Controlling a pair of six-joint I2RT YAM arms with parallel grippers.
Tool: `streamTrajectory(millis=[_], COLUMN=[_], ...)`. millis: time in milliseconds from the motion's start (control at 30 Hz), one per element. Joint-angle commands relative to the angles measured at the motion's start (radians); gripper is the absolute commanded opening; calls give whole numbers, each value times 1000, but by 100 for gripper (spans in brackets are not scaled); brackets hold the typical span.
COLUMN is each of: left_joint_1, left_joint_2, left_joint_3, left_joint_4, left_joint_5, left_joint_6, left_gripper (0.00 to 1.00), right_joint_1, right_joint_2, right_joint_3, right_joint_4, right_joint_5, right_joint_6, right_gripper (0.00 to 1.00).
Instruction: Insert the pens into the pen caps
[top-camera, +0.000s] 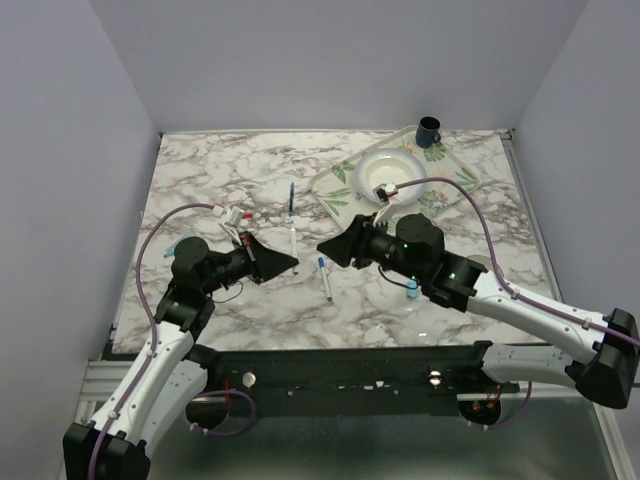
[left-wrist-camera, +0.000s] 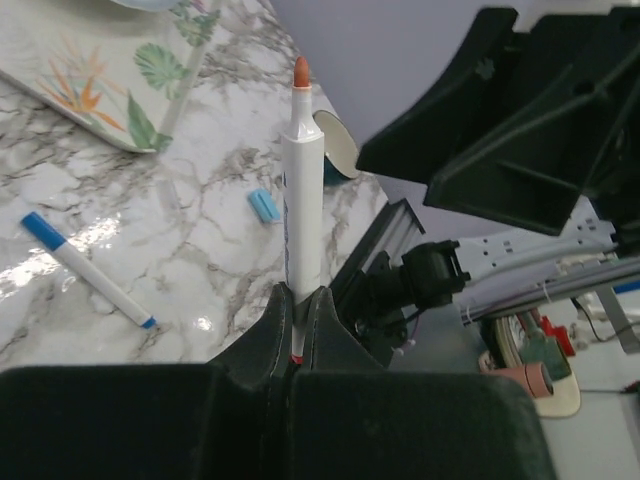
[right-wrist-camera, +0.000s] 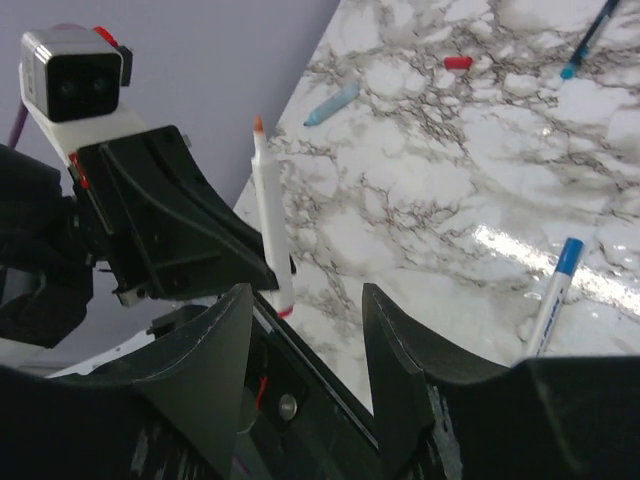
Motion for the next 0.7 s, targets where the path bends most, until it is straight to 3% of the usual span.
streamTrajectory(millis=[0, 300, 667], left_joint_1=[-34, -39, -39], left_joint_2=[-51, -60, -75], left_joint_3=[-17, -15, -15], left_joint_4=[129, 157, 153], left_joint_5=[138, 181, 177], left_joint_6=[-11, -18, -14], left_gripper=[0, 0, 0], right_joint_1=[-2, -2, -3], right_joint_2=[75, 169, 164], right_joint_3=[73, 118, 107], right_joint_4=[106, 187, 203], right_joint_5=[-90, -246, -271], right_joint_6=[-69, -62, -48], right_gripper=[55, 53, 52])
